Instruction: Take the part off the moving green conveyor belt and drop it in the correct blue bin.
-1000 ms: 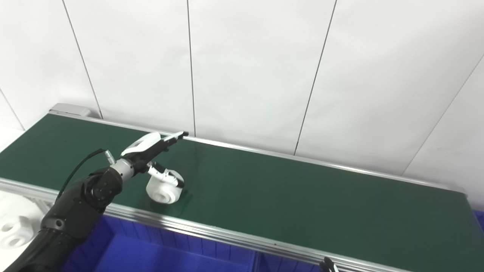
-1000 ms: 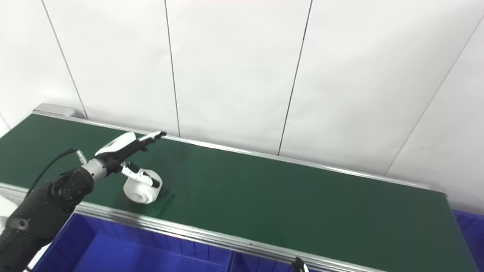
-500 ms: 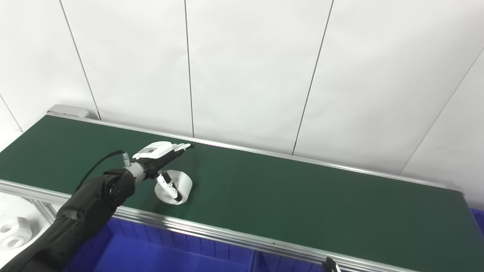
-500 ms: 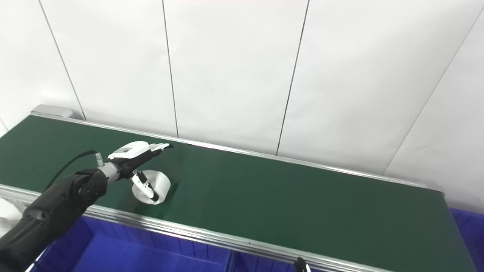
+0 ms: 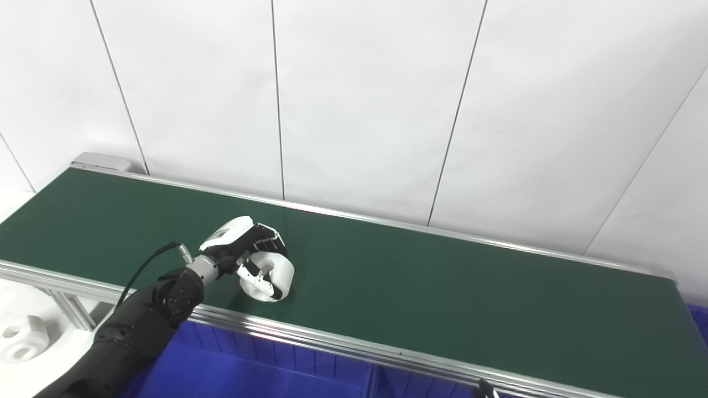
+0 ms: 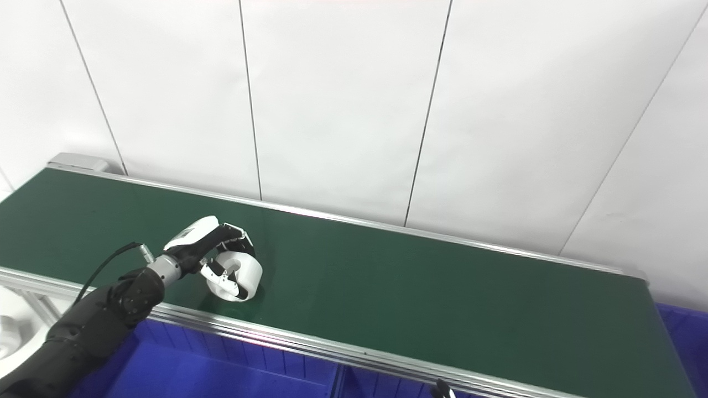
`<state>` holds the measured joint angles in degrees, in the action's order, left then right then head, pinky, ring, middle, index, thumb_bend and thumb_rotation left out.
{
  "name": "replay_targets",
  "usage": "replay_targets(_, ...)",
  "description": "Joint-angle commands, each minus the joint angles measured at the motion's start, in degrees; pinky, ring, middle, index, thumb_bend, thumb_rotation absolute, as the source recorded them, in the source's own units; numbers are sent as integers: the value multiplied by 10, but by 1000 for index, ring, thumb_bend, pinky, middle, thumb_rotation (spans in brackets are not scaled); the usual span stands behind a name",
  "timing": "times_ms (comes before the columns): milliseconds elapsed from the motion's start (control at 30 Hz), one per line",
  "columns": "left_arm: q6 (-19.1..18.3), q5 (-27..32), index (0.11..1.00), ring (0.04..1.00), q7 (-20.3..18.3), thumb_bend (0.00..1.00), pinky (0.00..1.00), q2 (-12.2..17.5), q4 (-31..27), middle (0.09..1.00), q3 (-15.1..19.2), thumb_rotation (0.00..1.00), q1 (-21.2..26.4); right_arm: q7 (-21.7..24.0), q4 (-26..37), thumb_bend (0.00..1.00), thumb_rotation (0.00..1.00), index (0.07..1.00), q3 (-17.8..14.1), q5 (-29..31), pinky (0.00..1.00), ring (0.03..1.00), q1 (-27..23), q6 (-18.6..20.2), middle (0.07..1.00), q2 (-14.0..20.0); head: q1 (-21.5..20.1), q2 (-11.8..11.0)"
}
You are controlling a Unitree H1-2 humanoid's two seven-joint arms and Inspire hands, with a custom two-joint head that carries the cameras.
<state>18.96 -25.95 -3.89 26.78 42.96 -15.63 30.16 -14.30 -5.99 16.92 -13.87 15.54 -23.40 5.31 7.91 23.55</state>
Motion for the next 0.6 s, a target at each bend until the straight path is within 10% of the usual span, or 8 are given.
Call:
replay_targets(0, 2, 3, 533, 429, -15, 497, 460, 15, 0, 488, 0, 0, -2, -4, 18, 712, 896, 958, 1, 0, 918, 916, -1, -35, 914, -2, 0, 1)
replay_targets(367, 27, 33, 518, 443, -45, 500, 465, 23, -8, 489, 5, 0, -5, -12, 20, 698, 889, 950, 5, -4, 903, 901, 0, -35, 900, -6, -9, 7)
replay_targets(567, 71, 111, 520, 438, -54, 500, 454, 36, -159, 495, 59, 0, -68, -12, 35, 716, 897, 948, -1, -19, 900, 899, 15, -35, 901, -17, -55, 38)
